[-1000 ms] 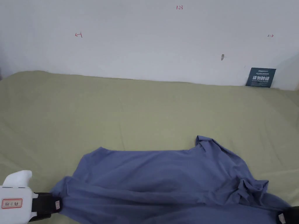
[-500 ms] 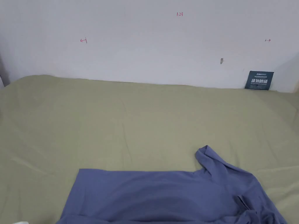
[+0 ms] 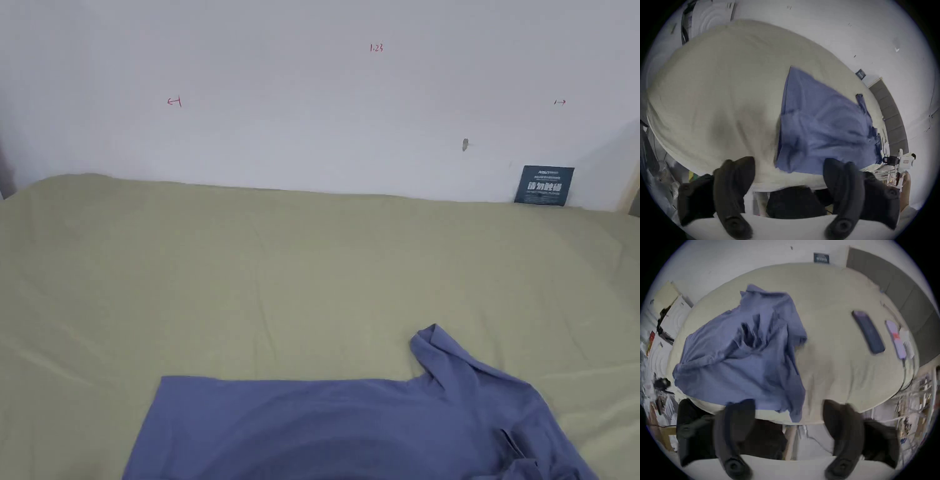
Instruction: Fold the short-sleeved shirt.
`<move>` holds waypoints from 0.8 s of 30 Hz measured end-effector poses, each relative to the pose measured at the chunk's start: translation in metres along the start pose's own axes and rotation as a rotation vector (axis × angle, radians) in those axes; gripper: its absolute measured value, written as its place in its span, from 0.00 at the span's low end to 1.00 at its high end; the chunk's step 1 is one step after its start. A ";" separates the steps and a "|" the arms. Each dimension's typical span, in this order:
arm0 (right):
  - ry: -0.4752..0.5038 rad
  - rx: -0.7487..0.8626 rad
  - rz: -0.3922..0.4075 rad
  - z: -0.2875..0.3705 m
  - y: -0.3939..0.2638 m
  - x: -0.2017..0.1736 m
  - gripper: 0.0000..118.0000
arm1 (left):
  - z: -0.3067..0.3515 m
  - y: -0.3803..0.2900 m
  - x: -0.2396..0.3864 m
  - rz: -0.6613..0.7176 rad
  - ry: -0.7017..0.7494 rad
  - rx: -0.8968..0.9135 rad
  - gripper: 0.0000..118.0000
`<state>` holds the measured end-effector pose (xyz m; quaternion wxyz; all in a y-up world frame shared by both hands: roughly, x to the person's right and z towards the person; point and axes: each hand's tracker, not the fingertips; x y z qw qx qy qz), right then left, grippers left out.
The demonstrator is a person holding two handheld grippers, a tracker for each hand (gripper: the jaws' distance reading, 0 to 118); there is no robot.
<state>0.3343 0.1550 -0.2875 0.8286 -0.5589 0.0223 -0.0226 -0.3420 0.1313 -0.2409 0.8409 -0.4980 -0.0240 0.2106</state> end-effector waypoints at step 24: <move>0.114 0.132 0.127 -0.040 0.150 -0.098 0.00 | -0.132 0.214 0.089 -0.250 0.229 -0.078 0.00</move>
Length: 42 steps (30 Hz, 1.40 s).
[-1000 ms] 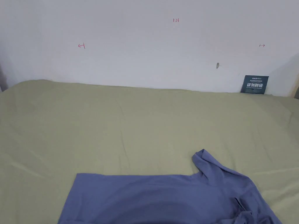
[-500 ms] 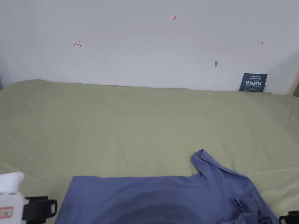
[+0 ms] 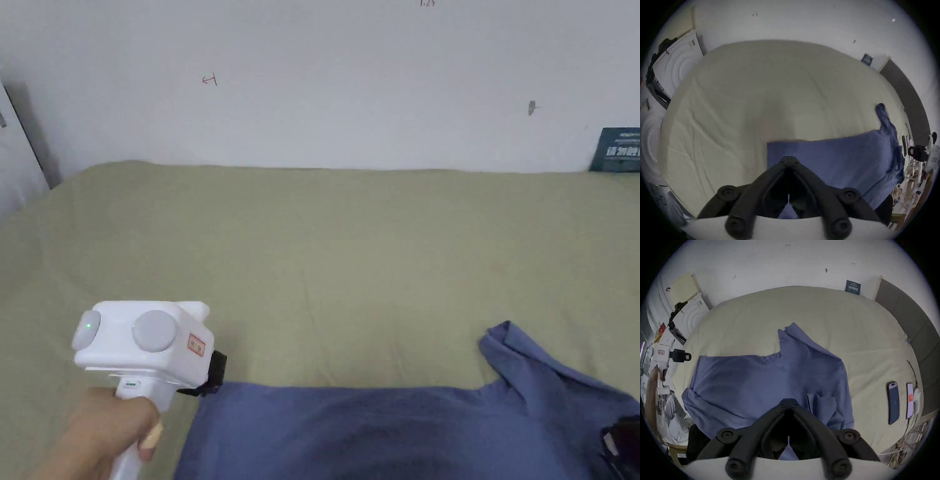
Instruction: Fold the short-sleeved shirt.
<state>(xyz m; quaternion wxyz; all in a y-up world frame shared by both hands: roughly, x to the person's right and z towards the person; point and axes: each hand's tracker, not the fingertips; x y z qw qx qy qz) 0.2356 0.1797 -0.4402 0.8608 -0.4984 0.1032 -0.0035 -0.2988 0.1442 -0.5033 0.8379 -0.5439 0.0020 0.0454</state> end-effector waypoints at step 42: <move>-0.042 -0.083 -0.019 -0.031 0.090 0.064 0.01 | 0.034 0.006 0.004 -0.010 -0.132 0.015 0.01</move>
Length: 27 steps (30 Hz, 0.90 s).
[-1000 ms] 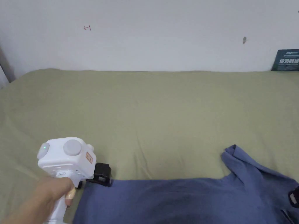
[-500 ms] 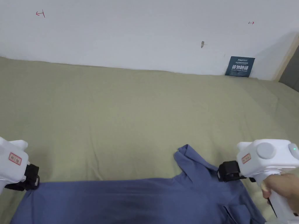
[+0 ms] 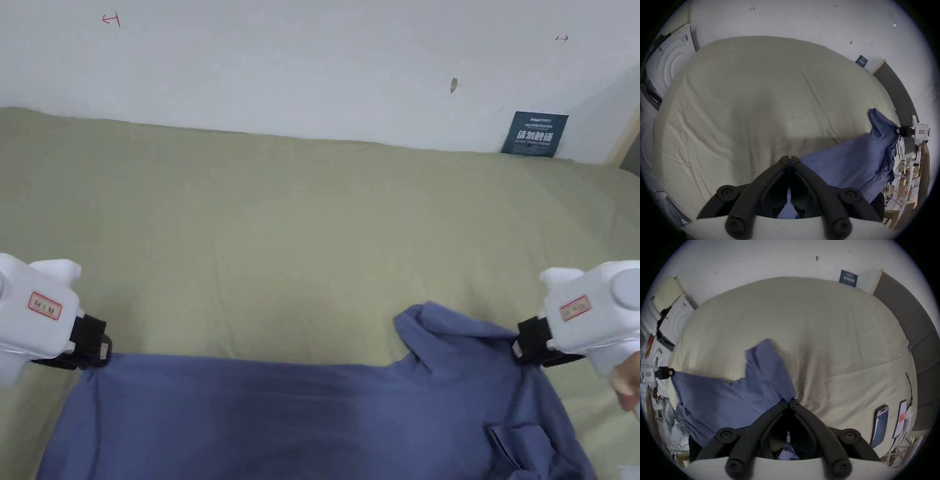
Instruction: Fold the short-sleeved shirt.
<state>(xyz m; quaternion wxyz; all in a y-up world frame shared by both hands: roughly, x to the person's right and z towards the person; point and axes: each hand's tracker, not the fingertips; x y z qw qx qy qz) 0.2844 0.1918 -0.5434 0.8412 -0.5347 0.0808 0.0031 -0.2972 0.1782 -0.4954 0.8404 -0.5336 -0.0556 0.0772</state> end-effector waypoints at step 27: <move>0.050 -0.117 -0.180 0.058 -0.261 0.038 0.01 | 0.035 -0.249 -0.045 0.156 -0.073 -0.099 0.01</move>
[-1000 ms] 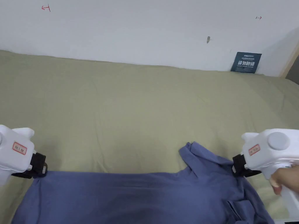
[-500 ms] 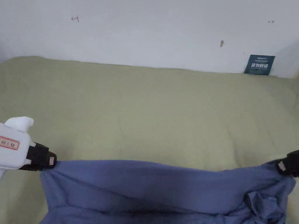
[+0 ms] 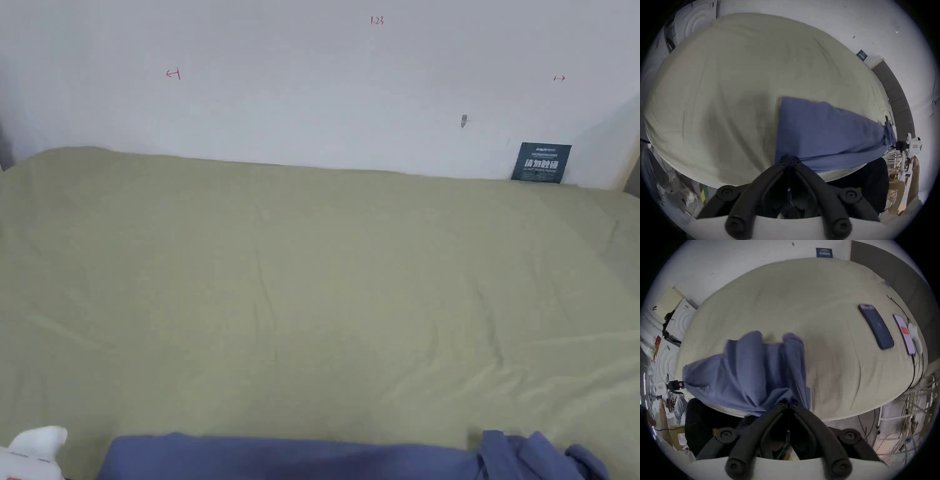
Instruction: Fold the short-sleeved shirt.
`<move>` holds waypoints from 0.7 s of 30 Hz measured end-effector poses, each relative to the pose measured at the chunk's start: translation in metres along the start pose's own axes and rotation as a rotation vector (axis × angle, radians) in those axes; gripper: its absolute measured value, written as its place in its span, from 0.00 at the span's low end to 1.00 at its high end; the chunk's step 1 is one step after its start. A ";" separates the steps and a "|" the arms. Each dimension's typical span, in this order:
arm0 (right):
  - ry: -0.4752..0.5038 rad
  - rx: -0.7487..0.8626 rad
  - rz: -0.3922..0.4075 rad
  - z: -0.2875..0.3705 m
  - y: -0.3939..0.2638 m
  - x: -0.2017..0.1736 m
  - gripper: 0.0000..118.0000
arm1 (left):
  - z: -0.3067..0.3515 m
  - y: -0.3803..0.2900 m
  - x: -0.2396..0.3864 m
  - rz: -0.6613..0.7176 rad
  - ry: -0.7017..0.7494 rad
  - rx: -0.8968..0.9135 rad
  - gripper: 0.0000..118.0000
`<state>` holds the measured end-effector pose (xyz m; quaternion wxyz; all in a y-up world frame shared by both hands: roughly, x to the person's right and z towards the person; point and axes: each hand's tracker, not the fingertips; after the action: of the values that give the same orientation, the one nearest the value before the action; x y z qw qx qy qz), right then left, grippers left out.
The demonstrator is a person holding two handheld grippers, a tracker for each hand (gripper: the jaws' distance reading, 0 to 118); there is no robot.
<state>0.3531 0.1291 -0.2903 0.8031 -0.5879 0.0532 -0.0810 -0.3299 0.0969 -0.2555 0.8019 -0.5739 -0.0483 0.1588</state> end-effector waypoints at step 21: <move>-0.053 0.268 0.103 0.091 0.004 -0.067 0.77 | 0.112 0.003 0.049 -0.014 0.059 0.314 0.82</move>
<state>0.3038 0.2287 -0.2672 0.8786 -0.4738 0.0509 -0.0304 -0.3136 0.2141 -0.2254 0.8839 -0.4456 -0.0034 0.1418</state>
